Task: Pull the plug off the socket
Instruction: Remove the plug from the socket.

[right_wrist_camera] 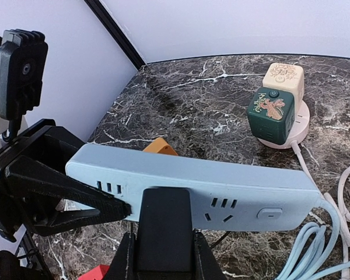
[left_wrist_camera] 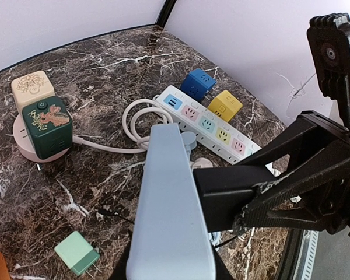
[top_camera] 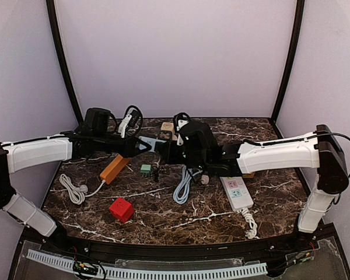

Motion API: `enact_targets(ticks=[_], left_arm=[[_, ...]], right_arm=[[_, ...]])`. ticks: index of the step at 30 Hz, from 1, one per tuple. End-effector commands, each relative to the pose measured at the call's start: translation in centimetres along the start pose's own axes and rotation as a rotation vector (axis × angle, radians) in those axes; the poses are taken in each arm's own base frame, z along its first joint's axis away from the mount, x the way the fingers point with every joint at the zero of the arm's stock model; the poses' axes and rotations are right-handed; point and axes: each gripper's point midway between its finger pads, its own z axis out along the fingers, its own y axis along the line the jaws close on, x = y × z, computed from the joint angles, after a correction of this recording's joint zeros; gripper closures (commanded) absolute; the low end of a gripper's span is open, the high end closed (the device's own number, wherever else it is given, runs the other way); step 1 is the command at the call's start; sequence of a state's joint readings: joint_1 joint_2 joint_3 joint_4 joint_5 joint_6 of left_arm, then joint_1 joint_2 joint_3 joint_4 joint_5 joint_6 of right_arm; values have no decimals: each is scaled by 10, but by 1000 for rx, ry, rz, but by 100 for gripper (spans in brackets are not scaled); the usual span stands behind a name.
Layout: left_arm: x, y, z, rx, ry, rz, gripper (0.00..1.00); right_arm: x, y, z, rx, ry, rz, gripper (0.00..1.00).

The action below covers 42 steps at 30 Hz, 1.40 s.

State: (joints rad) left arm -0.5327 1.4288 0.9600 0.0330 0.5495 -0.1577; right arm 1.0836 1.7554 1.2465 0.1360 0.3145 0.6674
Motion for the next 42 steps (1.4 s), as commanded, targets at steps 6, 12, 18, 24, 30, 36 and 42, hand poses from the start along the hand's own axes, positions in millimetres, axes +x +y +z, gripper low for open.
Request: enact_targets(ticks=[6,12,18,24,30,36,42], left_arm=[[-10,-2,-10,-17,-21,23,99],[10,9,-7,-194,71,140,99],[22,12,-4,-296,146,264,99],[24,18,-7,-364,173,317,99],[21,22,-12,-399,165,315,99],[7,16,-15,-285,95,204,99],[-13,11,-24,-101,18,48,99]], right_arm=[[-10,-23,-4,84,-20,-21,100],[-14,-24,2,106,-2,34,100],[-18,-29,1,110,-3,83,100],[-23,-32,-2,109,-11,107,100],[-23,-31,-1,100,-7,117,100],[-15,-37,0,108,5,92,100],[-1,-52,2,147,28,73,100]])
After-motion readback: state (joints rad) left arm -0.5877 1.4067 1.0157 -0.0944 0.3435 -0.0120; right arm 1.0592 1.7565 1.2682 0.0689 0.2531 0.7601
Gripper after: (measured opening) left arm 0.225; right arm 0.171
